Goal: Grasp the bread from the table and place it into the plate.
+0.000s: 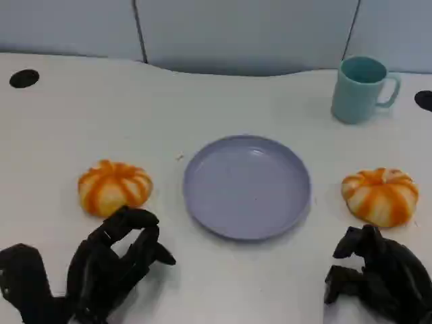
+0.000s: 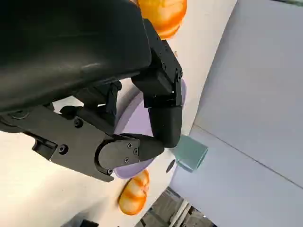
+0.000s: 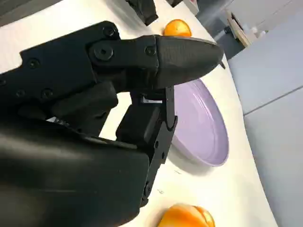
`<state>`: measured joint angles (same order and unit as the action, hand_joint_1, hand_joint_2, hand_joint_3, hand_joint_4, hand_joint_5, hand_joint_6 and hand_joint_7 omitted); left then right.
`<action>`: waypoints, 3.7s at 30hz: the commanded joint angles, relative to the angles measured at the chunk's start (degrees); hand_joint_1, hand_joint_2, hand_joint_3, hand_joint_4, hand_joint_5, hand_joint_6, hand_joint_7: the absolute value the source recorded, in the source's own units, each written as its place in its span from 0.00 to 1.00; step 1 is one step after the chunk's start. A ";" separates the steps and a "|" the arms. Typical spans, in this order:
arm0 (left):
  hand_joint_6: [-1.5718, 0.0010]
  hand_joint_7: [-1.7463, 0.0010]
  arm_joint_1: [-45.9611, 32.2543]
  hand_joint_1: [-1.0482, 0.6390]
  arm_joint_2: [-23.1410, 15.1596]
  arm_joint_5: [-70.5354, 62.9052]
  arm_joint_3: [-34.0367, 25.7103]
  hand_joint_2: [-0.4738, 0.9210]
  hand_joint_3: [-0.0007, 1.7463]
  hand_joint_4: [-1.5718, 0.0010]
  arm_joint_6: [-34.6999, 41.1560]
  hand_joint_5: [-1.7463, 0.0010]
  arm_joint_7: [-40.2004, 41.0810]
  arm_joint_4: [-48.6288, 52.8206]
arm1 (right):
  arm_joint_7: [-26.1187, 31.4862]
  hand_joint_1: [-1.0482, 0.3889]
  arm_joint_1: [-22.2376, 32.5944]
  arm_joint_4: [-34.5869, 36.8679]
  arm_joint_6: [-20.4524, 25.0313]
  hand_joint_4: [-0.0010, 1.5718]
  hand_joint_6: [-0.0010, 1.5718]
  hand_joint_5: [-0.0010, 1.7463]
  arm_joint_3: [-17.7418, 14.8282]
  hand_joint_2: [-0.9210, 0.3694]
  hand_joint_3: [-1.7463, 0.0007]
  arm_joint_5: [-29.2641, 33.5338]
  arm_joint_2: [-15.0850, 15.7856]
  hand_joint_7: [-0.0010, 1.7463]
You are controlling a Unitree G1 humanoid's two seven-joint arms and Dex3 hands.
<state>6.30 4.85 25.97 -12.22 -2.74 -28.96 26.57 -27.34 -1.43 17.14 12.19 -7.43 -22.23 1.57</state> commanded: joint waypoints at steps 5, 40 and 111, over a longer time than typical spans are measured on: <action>0.57 0.28 0.23 0.42 -0.84 0.27 -0.27 0.83 0.34 0.53 0.46 0.12 -0.41 0.28 | 0.57 0.41 0.75 1.54 0.60 0.81 0.72 0.65 -0.37 0.00 0.74 0.45 0.77 0.61; 0.58 0.28 0.31 0.41 -1.32 -1.59 0.82 0.82 0.37 0.56 -3.00 0.11 -0.90 0.90 | 0.49 0.43 0.30 1.73 1.11 0.80 0.72 0.64 -0.47 0.00 0.74 0.35 0.79 0.61; 0.92 1.00 45.45 0.25 -22.98 -85.37 49.42 0.93 0.00 0.99 -11.72 0.98 40.60 48.31 | 2.41 0.41 -0.70 2.06 2.39 0.80 0.72 0.64 0.51 0.00 0.77 -0.18 -0.09 0.61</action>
<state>50.19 -18.09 -60.24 36.30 -14.87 10.94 73.02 -25.60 -3.46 18.19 13.29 -6.25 -22.65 0.60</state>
